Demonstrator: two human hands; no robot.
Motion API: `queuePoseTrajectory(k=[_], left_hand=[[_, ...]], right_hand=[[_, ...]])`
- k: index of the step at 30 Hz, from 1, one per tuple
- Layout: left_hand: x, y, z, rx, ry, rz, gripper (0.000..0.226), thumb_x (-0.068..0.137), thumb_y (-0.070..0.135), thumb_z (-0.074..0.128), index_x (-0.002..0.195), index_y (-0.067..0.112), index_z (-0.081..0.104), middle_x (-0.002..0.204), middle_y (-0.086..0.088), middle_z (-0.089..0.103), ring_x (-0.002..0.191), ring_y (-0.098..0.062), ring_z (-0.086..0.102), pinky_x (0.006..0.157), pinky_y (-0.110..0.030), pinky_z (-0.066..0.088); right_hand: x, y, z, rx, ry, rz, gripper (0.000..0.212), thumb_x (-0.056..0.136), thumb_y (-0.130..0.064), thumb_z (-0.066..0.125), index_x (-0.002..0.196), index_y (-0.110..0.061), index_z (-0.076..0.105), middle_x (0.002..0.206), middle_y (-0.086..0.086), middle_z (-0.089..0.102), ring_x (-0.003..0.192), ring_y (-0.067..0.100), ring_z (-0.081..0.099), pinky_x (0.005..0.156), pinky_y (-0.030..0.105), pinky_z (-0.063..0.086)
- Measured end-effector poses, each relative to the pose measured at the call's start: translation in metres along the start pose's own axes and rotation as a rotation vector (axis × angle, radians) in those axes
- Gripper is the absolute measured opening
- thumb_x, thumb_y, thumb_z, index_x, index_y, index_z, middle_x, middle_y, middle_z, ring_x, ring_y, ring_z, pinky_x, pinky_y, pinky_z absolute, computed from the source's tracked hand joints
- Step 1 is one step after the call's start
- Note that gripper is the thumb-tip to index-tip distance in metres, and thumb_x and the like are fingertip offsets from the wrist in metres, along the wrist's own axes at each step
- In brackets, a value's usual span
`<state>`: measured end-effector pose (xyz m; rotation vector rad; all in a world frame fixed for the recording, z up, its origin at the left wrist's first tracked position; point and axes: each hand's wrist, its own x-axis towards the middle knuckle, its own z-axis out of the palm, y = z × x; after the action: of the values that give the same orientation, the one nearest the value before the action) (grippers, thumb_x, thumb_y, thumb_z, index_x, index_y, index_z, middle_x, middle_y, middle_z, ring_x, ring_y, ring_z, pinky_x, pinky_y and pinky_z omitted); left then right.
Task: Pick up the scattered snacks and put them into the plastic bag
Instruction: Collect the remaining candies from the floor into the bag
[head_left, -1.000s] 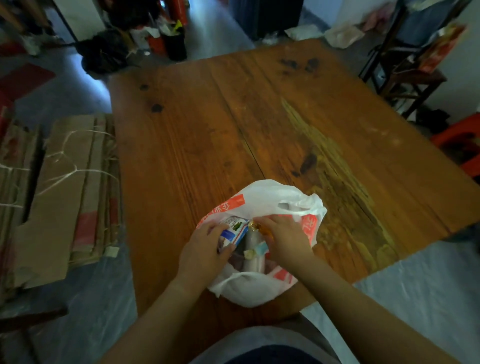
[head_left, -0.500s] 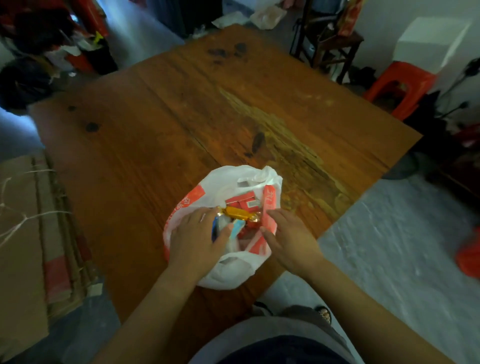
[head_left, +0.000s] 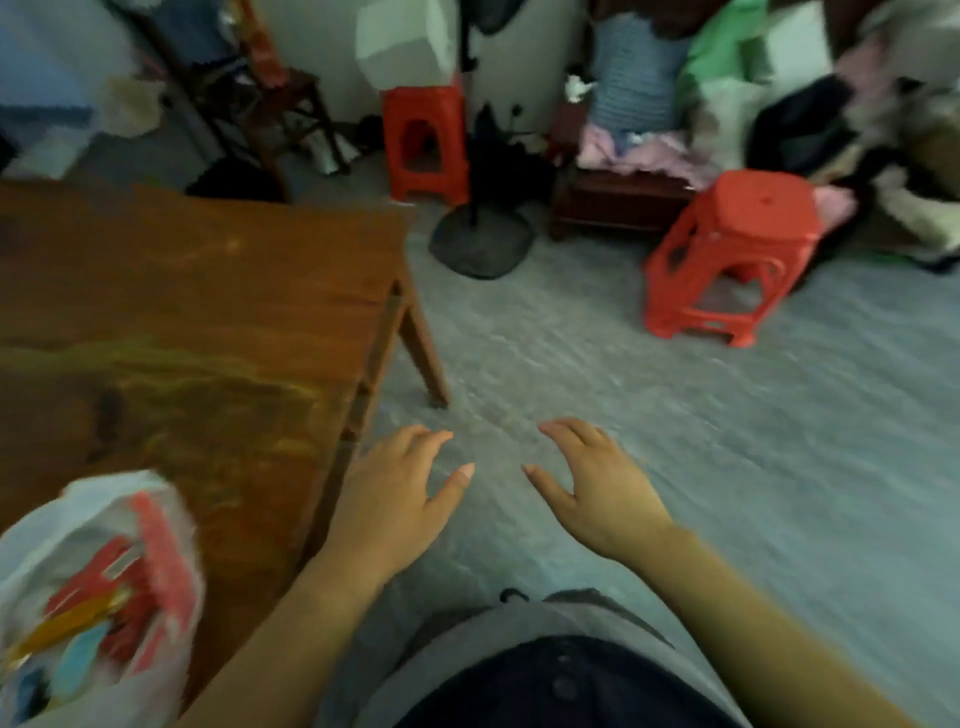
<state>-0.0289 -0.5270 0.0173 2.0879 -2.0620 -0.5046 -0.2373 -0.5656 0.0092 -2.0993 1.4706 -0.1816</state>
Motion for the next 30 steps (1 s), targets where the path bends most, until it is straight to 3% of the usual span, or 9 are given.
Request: queuePoseTrajectory(k=[6, 11, 22, 30], left_hand=[[0.110, 0.167, 0.055, 0.076, -0.093, 0.329, 0.073, 0.077, 0.066, 0.022, 0.122, 0.020, 0.057, 0.125, -0.003, 0.058, 0.114, -0.025, 0.056, 0.093, -0.036, 0.045], [0.172, 0.292, 0.083, 0.112, -0.169, 0.571, 0.078, 0.073, 0.068, 0.017, 0.126, 0.024, 0.053, 0.126, -0.001, 0.055, 0.116, -0.023, 0.053, 0.095, -0.039, 0.044], [0.316, 0.432, 0.117, 0.140, -0.230, 0.781, 0.074, 0.072, 0.067, 0.018, 0.123, 0.027, 0.054, 0.124, 0.005, 0.057, 0.114, -0.018, 0.053, 0.093, -0.034, 0.042], [0.437, 0.596, 0.156, 0.181, -0.294, 1.060, 0.066, 0.076, 0.063, 0.025, 0.118, 0.025, 0.057, 0.119, 0.003, 0.061, 0.109, -0.020, 0.057, 0.087, -0.036, 0.046]], right_hand=[[-0.052, 0.151, -0.086, 0.039, 0.253, 0.341, 0.057, 0.090, -0.053, 0.037, 0.137, -0.020, 0.035, 0.143, -0.001, 0.039, 0.130, 0.019, 0.035, 0.105, 0.032, 0.032], [-0.095, 0.235, -0.134, 0.094, 0.435, 0.607, 0.056, 0.089, -0.052, 0.040, 0.133, -0.019, 0.041, 0.138, 0.001, 0.044, 0.126, 0.020, 0.040, 0.103, 0.033, 0.034], [-0.031, 0.357, -0.213, 0.199, 0.582, 0.728, 0.052, 0.089, -0.051, 0.041, 0.132, -0.020, 0.041, 0.137, -0.001, 0.043, 0.124, 0.019, 0.041, 0.101, 0.030, 0.034], [-0.021, 0.472, -0.303, 0.245, 0.757, 0.982, 0.052, 0.089, -0.051, 0.040, 0.131, -0.020, 0.042, 0.138, -0.004, 0.042, 0.127, 0.016, 0.038, 0.101, 0.029, 0.035]])
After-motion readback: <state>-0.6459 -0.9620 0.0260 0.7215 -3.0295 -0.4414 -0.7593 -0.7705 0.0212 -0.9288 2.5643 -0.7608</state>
